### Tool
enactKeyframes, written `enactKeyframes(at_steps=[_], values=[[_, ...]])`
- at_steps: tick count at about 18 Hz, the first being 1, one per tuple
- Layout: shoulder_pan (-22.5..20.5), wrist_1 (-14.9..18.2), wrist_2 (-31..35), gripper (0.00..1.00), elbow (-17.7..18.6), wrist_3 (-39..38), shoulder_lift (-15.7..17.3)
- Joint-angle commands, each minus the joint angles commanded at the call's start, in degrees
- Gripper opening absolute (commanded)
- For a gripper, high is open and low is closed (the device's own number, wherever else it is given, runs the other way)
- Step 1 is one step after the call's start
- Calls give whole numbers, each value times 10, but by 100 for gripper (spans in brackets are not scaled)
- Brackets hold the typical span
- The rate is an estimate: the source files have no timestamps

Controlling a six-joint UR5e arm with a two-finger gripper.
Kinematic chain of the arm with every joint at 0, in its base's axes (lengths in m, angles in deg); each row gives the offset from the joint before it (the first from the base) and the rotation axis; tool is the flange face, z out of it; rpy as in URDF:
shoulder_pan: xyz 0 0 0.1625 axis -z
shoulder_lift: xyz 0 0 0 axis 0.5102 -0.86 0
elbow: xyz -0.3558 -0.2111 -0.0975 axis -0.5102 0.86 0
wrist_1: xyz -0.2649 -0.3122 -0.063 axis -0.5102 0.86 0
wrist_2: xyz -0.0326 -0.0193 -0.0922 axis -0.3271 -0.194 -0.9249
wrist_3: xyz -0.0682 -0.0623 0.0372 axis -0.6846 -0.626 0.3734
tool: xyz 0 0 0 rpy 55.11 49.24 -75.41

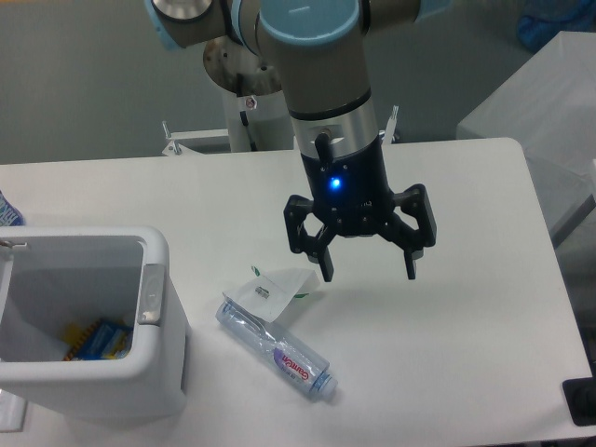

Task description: Place the trash in the trash can

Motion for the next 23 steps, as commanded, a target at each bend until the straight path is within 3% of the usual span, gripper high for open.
enactKeyframes(at_steps=[13, 16, 20, 23], values=[[3, -13, 11, 100, 13, -10, -11], [4, -47, 13, 100, 42, -25, -12], [6, -53, 12, 100, 82, -15, -8], [7, -51, 15, 100, 117, 87, -1]])
